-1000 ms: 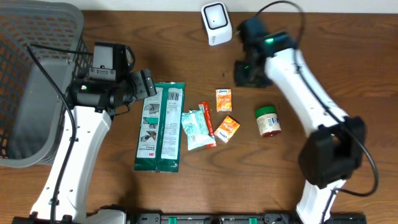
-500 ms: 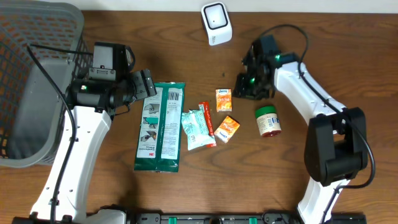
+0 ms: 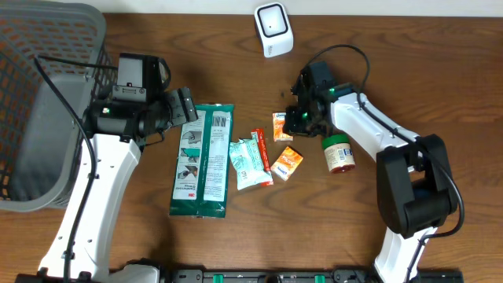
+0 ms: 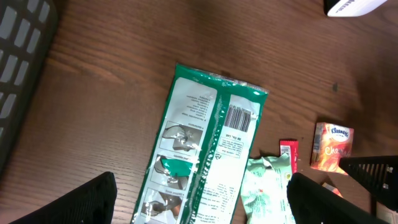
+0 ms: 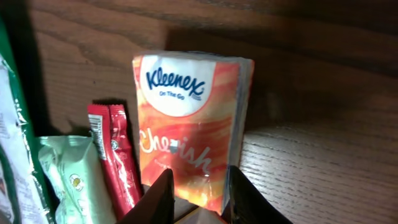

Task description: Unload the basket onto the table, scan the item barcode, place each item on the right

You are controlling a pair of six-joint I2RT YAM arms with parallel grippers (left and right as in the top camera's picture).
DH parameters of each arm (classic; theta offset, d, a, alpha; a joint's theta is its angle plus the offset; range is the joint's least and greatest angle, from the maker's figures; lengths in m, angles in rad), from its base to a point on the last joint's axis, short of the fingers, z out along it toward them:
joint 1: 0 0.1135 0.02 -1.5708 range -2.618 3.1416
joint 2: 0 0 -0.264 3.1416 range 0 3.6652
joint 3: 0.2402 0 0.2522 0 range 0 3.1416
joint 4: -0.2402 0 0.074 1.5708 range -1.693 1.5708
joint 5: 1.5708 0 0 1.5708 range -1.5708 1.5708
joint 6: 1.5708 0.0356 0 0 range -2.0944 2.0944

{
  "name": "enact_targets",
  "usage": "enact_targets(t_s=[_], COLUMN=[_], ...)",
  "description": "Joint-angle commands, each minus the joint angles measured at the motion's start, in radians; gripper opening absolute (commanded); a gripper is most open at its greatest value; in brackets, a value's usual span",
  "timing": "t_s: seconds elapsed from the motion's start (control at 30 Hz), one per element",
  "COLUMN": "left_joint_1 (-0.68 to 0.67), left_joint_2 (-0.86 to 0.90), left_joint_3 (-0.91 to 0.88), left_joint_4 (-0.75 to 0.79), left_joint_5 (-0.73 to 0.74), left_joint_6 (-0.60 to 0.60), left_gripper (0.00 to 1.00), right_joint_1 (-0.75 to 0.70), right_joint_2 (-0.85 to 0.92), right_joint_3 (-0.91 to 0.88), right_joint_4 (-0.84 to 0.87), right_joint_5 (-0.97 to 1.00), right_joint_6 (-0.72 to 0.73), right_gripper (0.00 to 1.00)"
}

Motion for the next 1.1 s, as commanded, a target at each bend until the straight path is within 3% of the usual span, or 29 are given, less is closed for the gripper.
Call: enact_targets(t_s=[0.0, 0.47, 1.07], left_joint_1=[0.003, 0.003, 0.003], left_joint_2=[0.005, 0.005, 0.005], left_joint_3=[0.001, 0.002, 0.002], left_joint_4=[-0.003, -0.003, -0.003], left_joint_5=[-0.006, -0.006, -0.006], left_joint_6=[0.009, 0.009, 0.009], left_gripper=[0.88, 0.88, 0.88], right_joint_1=[0.003, -0.008, -0.005], right_joint_2=[0.008, 0.012, 0.019], right_joint_3=[-0.005, -0.034, -0.139], right_joint_4=[0.010, 0.074, 0.177], right_joint_5=[0.034, 0.035, 0.098], right_joint_6=[0.023, 0.036, 0.079], right_gripper=[0.24, 0.30, 0.26])
